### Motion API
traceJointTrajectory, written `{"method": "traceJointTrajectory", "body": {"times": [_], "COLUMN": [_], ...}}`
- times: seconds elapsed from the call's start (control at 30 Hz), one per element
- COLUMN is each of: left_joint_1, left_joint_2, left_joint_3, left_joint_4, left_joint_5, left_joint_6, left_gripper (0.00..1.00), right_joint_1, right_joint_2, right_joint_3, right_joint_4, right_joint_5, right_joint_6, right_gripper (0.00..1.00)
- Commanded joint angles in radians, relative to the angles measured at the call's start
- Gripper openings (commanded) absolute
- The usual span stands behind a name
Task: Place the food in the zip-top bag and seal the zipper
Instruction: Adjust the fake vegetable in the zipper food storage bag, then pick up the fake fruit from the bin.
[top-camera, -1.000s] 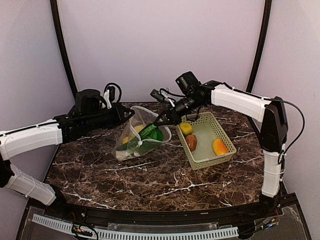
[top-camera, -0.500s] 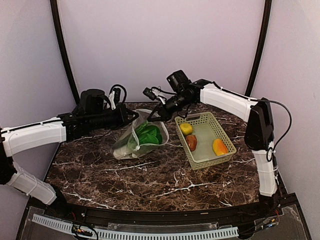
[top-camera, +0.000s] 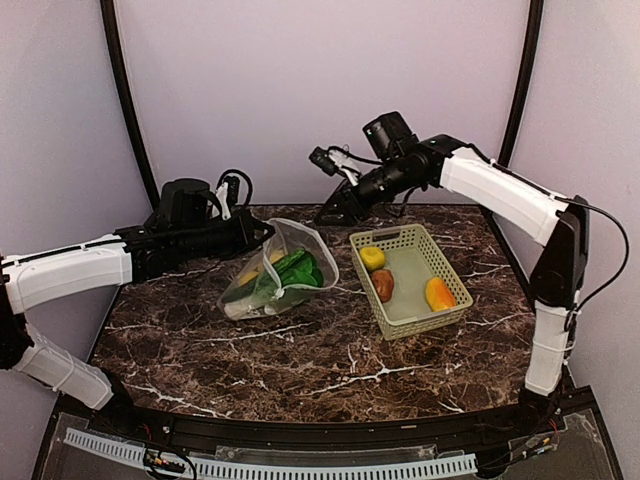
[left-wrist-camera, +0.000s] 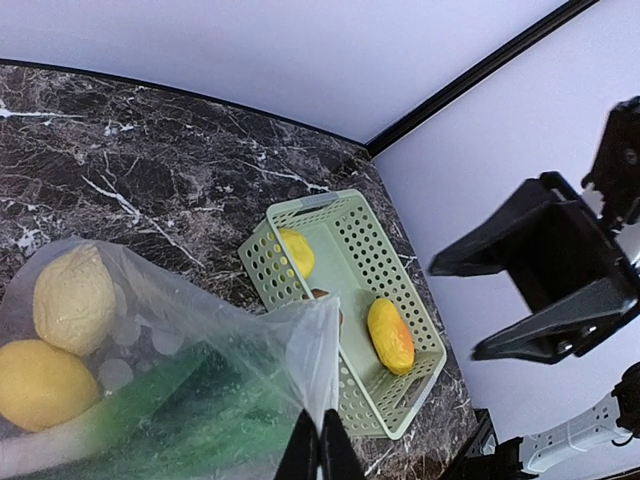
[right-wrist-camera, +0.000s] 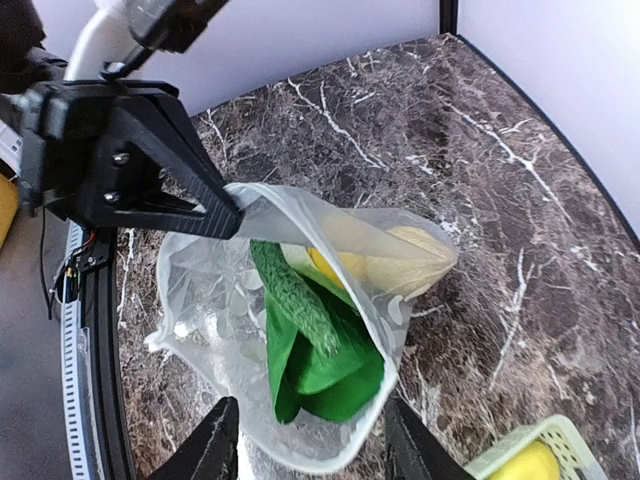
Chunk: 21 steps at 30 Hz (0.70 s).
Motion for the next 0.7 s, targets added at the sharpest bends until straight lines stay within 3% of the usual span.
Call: {"method": "traceJointTrajectory", "body": {"times": [0.0, 0.23, 0.67], "left_joint_1": [0.004, 0.004, 0.003], "left_joint_2": [-0.032, -0.021, -0.044], "left_joint_3": [0.005, -0.005, -0.038], "left_joint_4": [0.000, 0.018, 0.006], "left_joint_5": [-0.012, 0.022, 0.041], "left_joint_6": [0.021, 0.038, 0.036], "left_gripper": [0.01, 0.01, 0.01], "right_joint_1": [-0.096, -0.276, -0.325], "right_joint_2": [-0.136, -0.160, 0.022], "right_joint_3": [-0.134, -0.348, -0.345], "right_joint_4": [-0.015, 0.010, -0.022], "right_joint_5": [-0.014, -0.012, 0.062], "right_joint_6": [-0.005, -0.014, 0.015], "right_gripper": [0.47, 0.48, 0.51]}}
